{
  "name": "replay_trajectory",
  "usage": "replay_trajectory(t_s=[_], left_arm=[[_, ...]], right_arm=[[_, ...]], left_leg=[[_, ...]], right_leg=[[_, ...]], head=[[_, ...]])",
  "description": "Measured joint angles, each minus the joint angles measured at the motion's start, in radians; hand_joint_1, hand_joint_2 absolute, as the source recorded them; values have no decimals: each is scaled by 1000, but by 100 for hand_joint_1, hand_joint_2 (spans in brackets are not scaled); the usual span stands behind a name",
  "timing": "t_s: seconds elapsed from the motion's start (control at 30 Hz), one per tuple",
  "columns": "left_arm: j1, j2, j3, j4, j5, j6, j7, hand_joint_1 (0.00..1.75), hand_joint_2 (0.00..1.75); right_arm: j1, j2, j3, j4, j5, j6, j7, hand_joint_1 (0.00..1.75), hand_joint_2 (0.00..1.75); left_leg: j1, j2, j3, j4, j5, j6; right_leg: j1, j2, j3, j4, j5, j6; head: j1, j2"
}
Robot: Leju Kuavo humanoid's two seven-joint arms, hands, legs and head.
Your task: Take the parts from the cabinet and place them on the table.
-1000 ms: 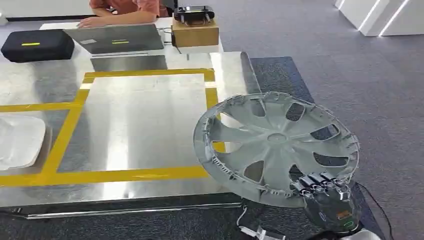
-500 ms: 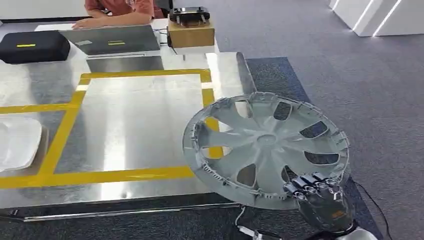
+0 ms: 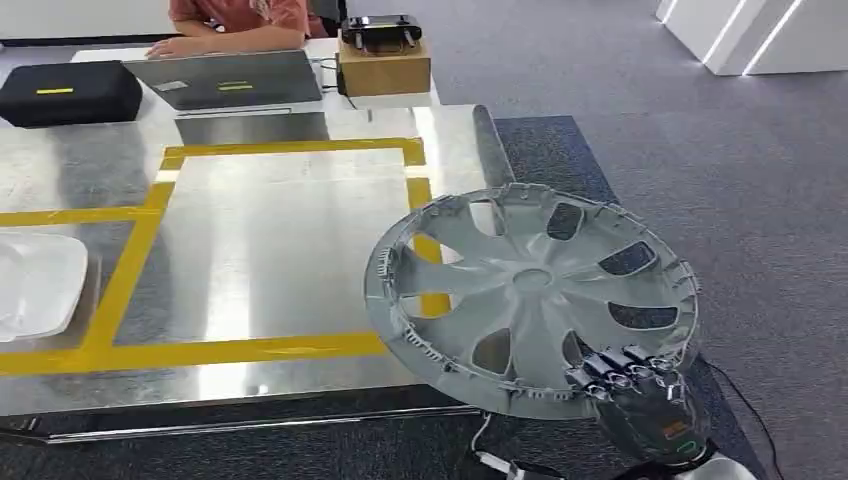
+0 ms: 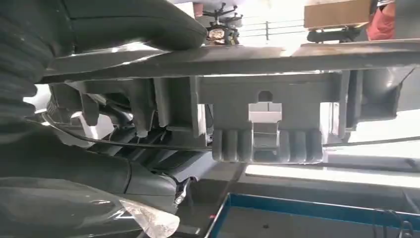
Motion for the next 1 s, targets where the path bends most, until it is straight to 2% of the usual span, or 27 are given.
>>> replay_trajectory(t_s=[0.23,0.63,0.77,1.0], left_arm=[[0,0,2,0,-4,-1,0,0,175],[6,7,14,0,-6,1,0,0,175],[7,15,18,0,-6,1,-3,0,175],[7,28,31,0,-6,1,-5,0,175]], right_arm=[[-8,0,-6,8,0,0,-18,175,175],[-38,0,-6,47,0,0,24,175,175],[-60,0,-5,71,0,0,55,175,175],[-108,-13,-6,119,0,0,67,175,175]], left_leg=[[0,0,0,0,0,0],[0,0,0,0,0,0],[0,0,0,0,0,0],[-1,0,0,0,0,0]], right_leg=[[0,0,0,0,0,0],[0,0,0,0,0,0],[0,0,0,0,0,0],[0,0,0,0,1,1]], head=[[0,0],[0,0],[0,0],[0,0]])
